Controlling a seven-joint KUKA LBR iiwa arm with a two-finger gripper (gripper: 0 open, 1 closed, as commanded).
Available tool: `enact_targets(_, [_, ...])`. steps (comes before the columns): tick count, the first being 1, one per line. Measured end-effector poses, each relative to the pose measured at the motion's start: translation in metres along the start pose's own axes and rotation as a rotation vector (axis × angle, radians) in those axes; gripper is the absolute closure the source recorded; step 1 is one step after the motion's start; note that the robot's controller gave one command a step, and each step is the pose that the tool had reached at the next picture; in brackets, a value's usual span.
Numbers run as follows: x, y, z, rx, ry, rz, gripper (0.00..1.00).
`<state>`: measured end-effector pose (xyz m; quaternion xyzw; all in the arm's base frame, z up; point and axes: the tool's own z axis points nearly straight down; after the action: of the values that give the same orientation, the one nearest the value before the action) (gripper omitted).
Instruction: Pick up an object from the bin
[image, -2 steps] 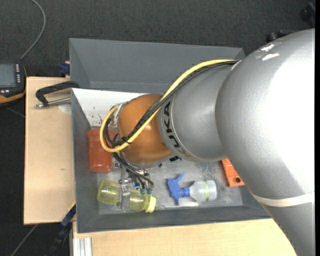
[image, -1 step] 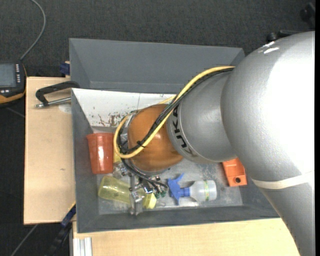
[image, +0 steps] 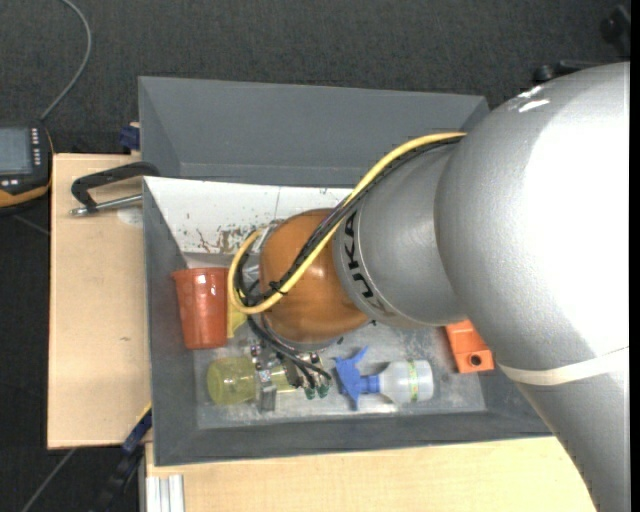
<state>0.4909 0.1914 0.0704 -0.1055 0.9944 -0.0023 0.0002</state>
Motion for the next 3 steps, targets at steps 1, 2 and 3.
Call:
enact_targets(1, [0.0,0.0,0.0,0.0,0.0,-0.001,1.0])
enact_targets(2, [0.002,0.0,-0.007,0.0,0.004,0.0,1.0])
enact_targets(3, [-0.001,0.001,-0.045,-0.002,-0.005,0.0,1.0])
